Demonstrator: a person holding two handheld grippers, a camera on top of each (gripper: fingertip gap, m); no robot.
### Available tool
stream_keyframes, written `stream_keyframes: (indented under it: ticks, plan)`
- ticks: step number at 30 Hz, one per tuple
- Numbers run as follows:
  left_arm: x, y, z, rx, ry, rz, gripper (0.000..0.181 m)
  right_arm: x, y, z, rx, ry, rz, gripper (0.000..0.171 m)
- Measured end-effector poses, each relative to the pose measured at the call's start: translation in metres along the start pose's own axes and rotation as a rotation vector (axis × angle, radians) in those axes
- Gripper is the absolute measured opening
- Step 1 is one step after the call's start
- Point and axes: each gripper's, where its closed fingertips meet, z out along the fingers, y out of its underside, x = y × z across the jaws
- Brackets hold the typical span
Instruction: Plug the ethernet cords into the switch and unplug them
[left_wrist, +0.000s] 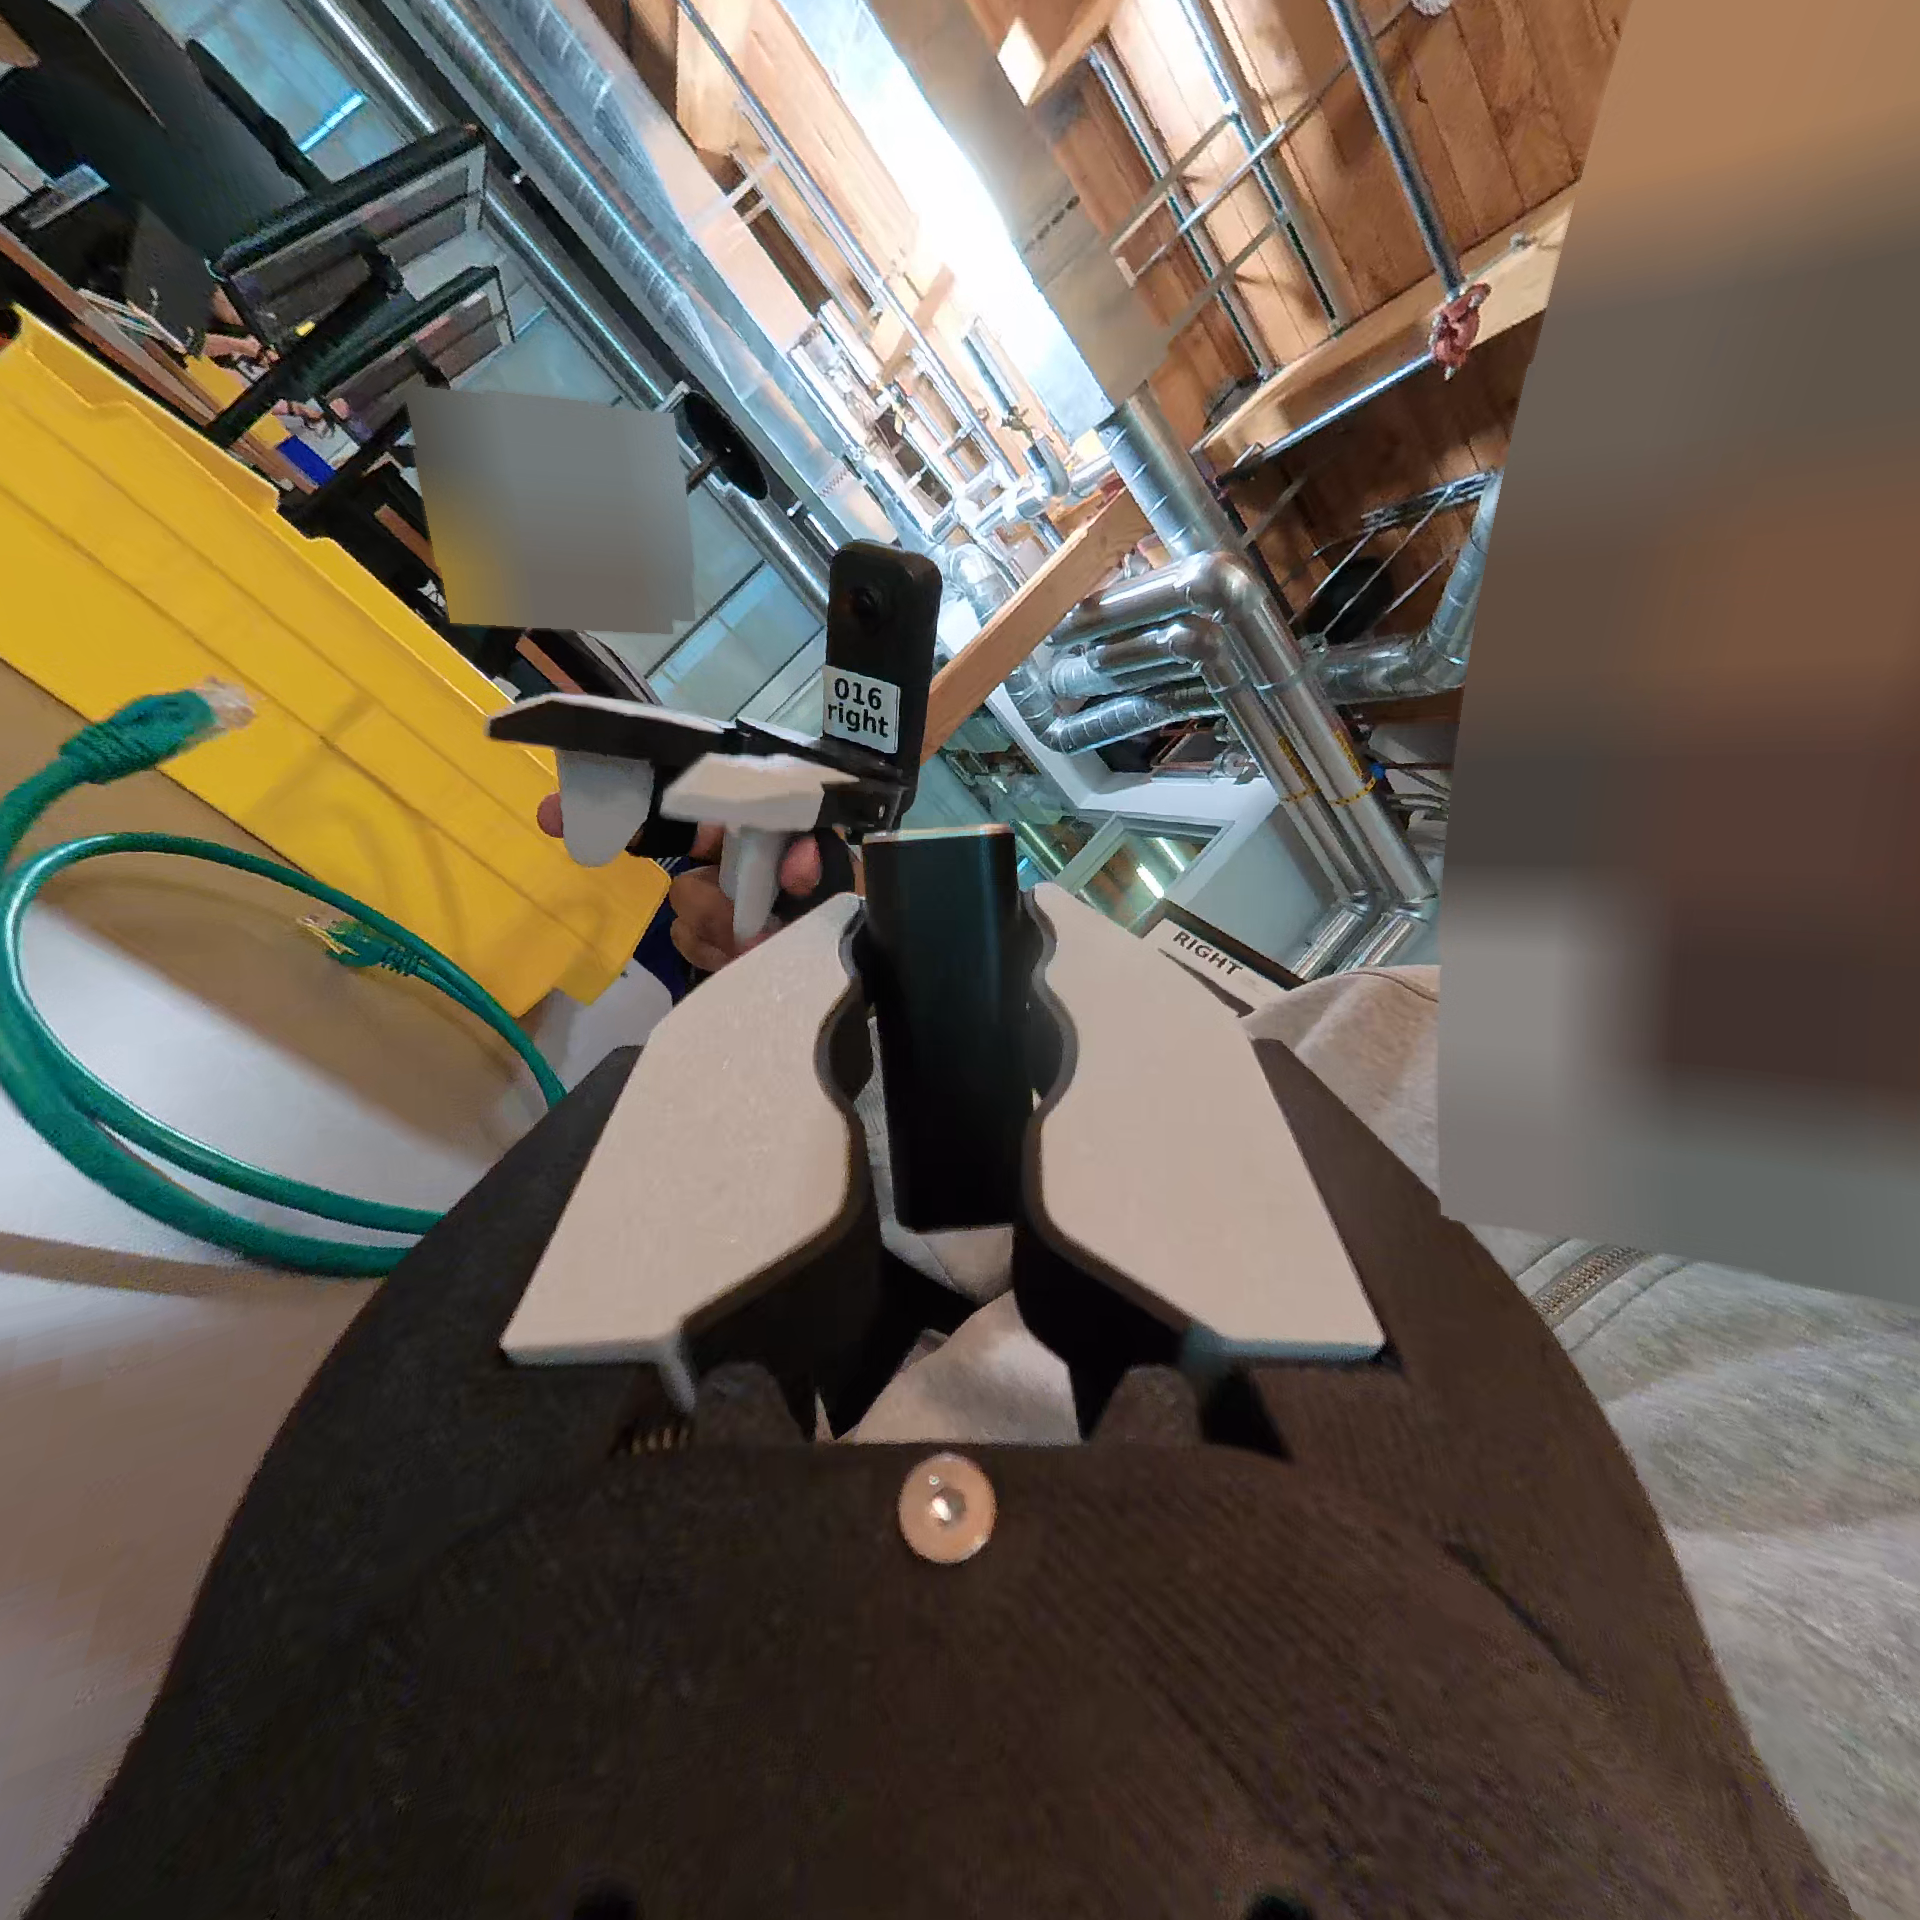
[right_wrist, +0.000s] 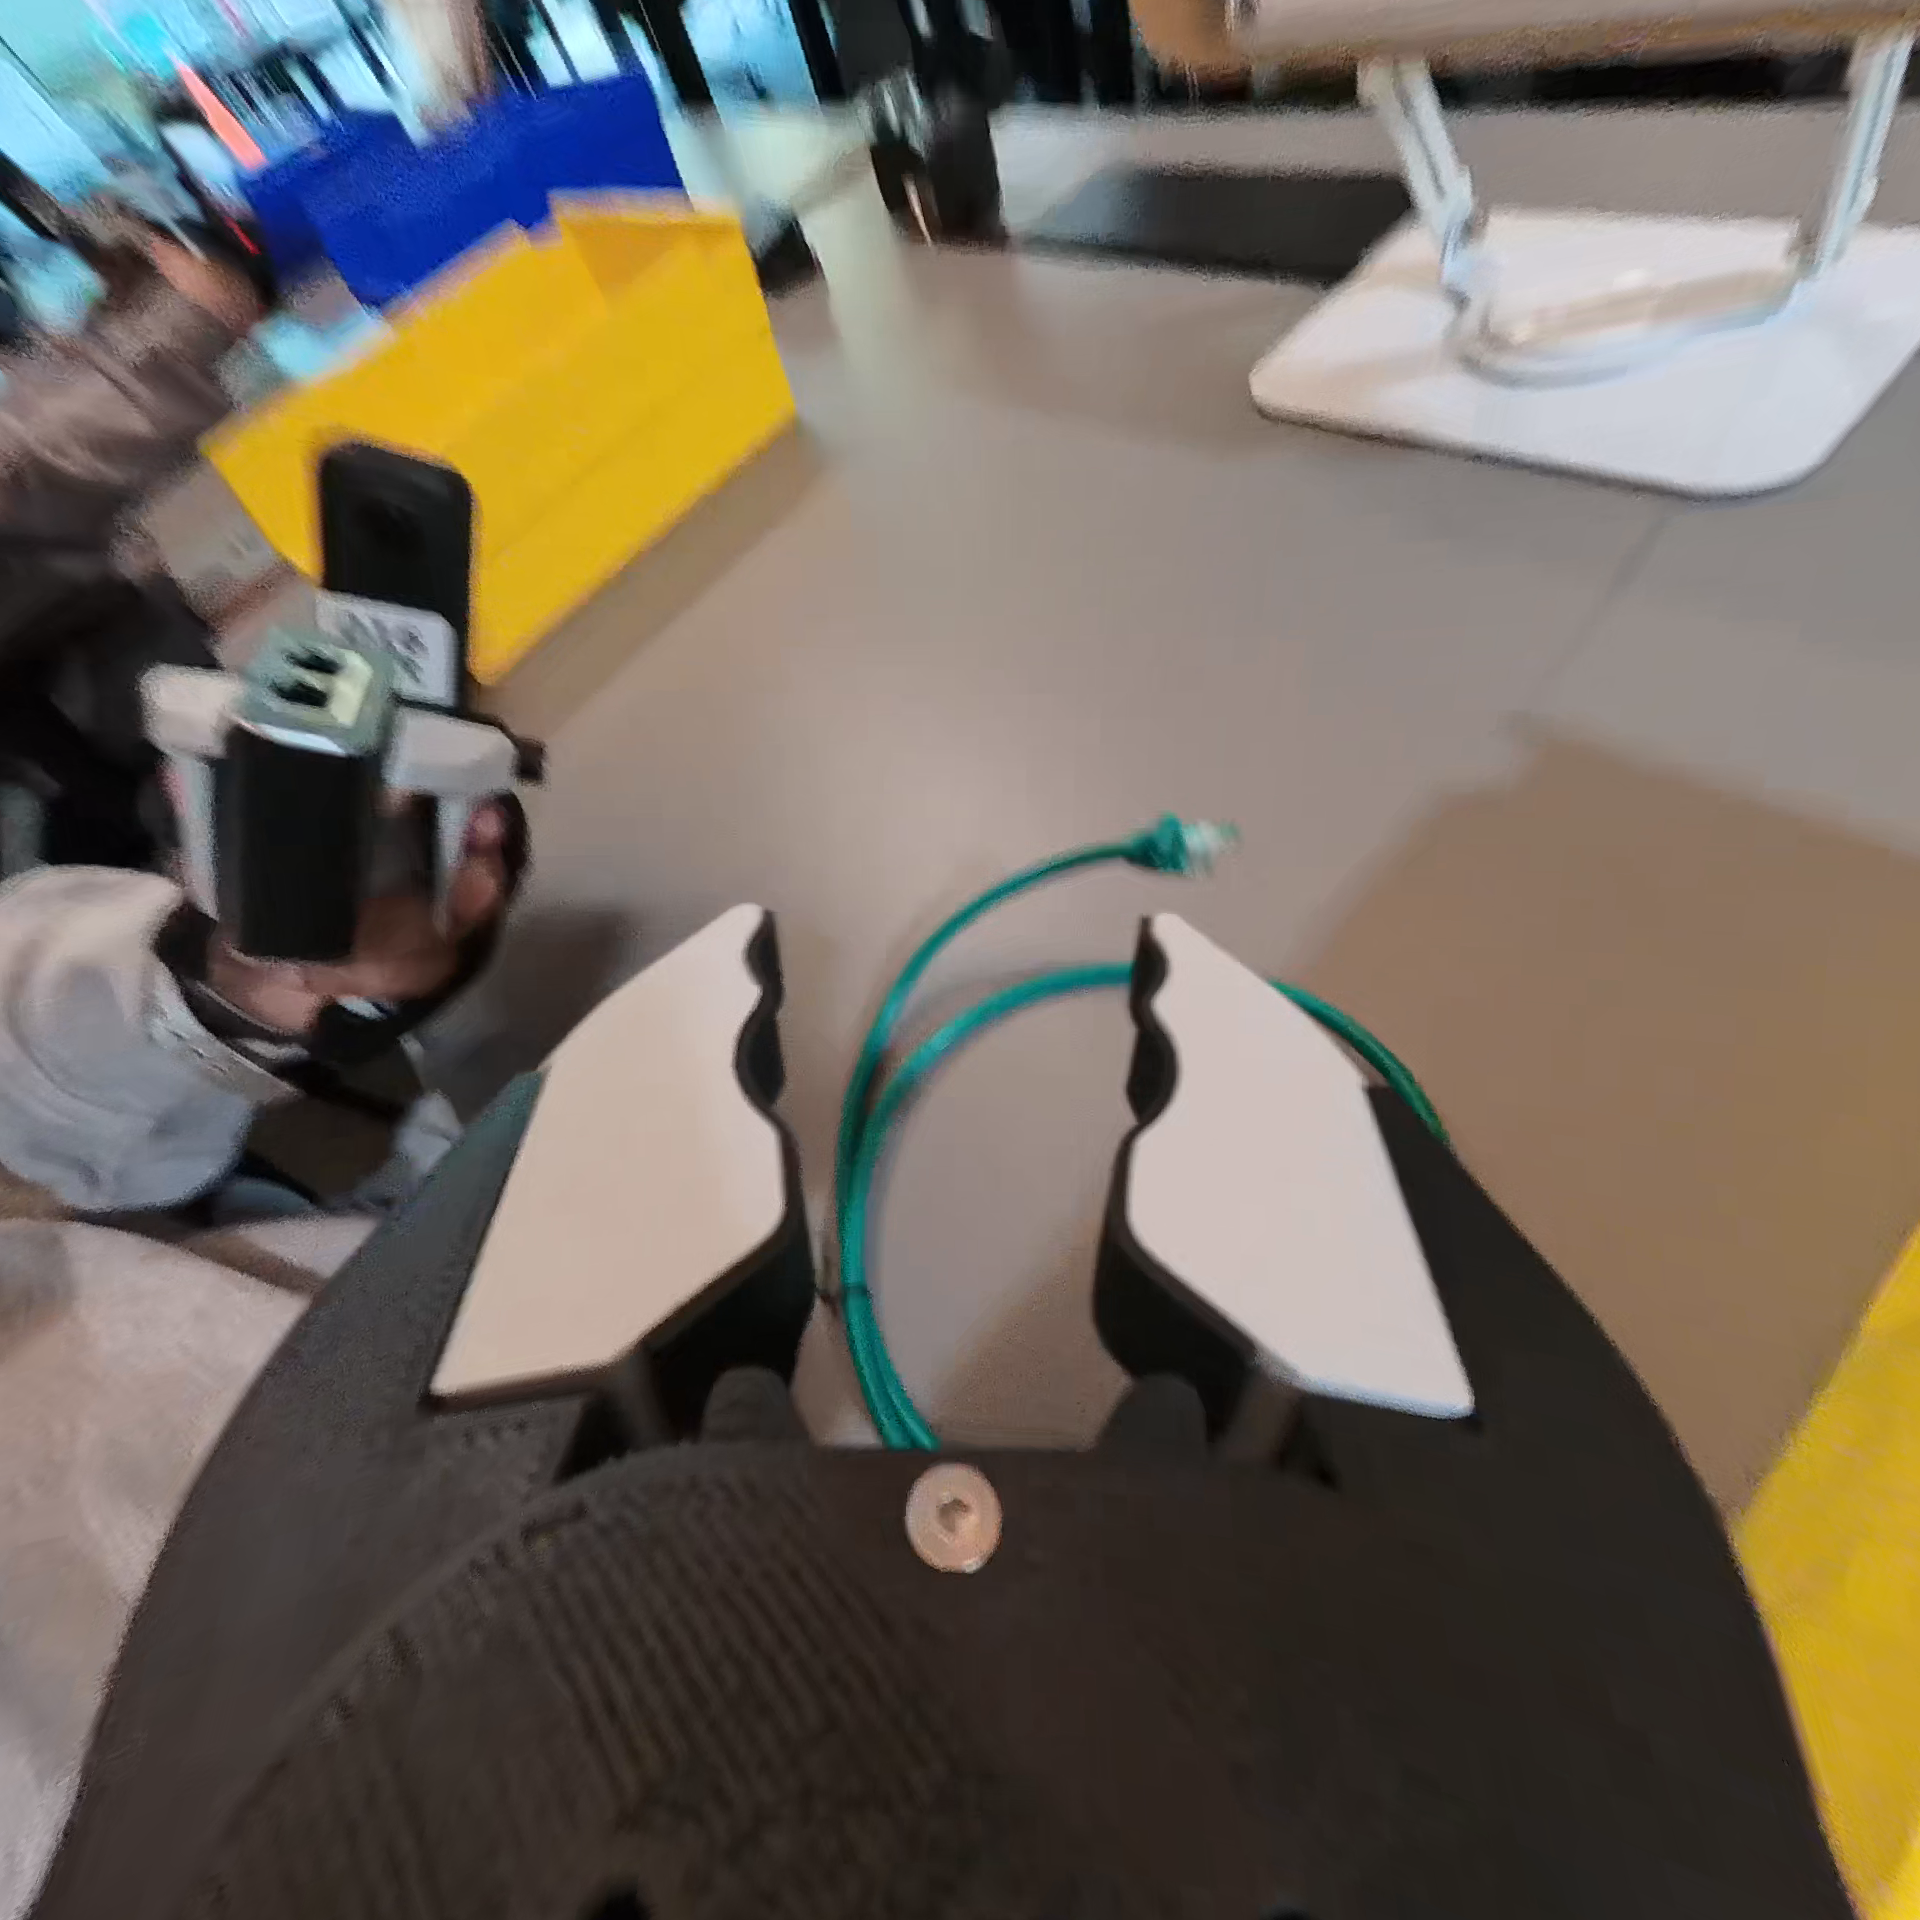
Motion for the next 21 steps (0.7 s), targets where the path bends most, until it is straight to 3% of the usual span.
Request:
stream_keyframes:
  ticks: [5,7,9,12,15,21]
  plan:
    - [-0.002,0.0,0.0,0.01,0.01,-0.033,0.025,0.041,0.052,-0.01,-0.404,0.34,-0.165,0.102]
    - [-0.002,0.001,0.001,0.006,0.01,-0.038,0.025,0.034,0.063,-0.009,-0.461,0.308,-0.181,0.108]
    - [-0.003,0.002,0.001,0.003,0.011,-0.045,0.025,0.008,0.07,0.0,-0.465,0.163,-0.154,0.108]
    - [-0.003,0.003,0.002,-0.001,0.015,-0.055,0.025,-0.016,0.087,0.009,-0.526,0.027,-0.171,0.09]
    - [-0.002,0.004,0.003,-0.006,0.025,-0.067,0.025,-0.032,0.113,0.01,-0.661,-0.095,-0.279,0.041]
    - [-0.002,0.009,0.005,-0.03,0.03,-0.075,0.025,-0.031,0.138,0.014,-0.767,-0.108,-0.382,0.016]
